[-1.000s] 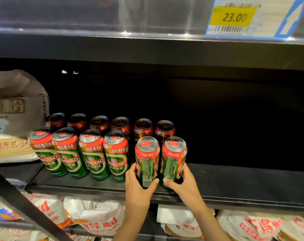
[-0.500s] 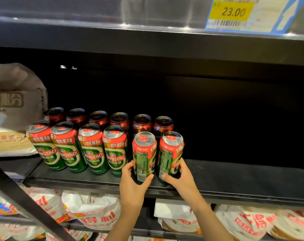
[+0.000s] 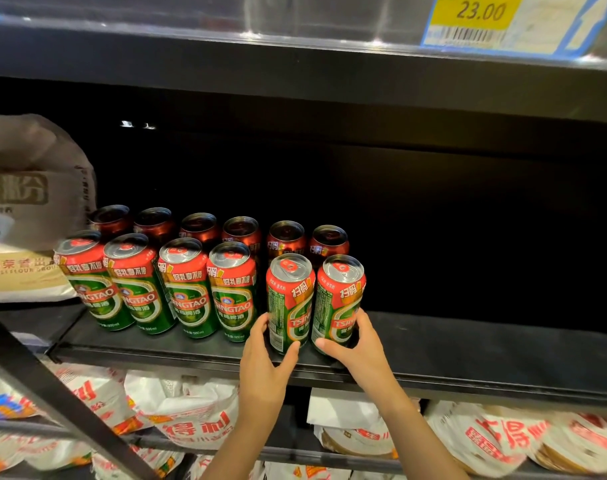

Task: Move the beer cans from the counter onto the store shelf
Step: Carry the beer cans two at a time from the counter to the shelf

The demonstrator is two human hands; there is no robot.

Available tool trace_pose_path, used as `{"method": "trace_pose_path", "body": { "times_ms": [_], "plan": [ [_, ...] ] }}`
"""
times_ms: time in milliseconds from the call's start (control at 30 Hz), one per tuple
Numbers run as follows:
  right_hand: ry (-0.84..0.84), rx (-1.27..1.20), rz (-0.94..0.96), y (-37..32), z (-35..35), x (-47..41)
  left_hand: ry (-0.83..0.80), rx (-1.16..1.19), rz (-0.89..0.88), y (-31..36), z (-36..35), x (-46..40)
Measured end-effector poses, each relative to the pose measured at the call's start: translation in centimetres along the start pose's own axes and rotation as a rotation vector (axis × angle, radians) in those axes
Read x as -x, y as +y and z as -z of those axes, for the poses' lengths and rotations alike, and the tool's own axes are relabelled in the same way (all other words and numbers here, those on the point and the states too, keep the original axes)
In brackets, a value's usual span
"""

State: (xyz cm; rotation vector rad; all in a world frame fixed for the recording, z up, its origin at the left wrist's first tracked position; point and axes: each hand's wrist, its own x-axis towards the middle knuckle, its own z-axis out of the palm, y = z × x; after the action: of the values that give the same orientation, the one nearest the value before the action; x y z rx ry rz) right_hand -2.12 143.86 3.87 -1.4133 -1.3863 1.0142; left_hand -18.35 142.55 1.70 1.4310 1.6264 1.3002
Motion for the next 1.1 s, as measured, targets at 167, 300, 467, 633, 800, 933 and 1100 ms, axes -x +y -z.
{"method": "trace_pose_path", "body": {
  "times_ms": [167,300,467,633,800,933,1100],
  "plan": [
    [-0.059,-0.003,-0.015,0.1,0.8,-0.2,0.08,0.029,-0.011,0.2,-0.5,-0.1],
    [-0.003,-0.029,-0.011,0.2,0.5,-0.2,0.169,0.108,0.044,0.9,-1.0,-0.3],
    [-0.016,-0.011,-0.005,0.4,0.5,-0.1,0.129,0.137,0.046,0.5,-0.6,-0.1],
    [-0.054,0.008,-0.019,0.6,0.7,-0.1,0.115,0.139,0.003,0.5,-0.4,0.0],
    [0.011,-0.015,-0.007,0.1,0.3,0.1,0.092,0.169,0.012,0.4,-0.1,0.1],
    [0.031,-0.01,-0.011,0.2,-0.1,0.0,0.047,0.197,-0.004,0.3,0.2,0.2],
    [0.059,0.008,-0.03,0.4,-0.4,-0.1,0.053,0.129,-0.061,0.0,0.1,0.3]
  ]
}}
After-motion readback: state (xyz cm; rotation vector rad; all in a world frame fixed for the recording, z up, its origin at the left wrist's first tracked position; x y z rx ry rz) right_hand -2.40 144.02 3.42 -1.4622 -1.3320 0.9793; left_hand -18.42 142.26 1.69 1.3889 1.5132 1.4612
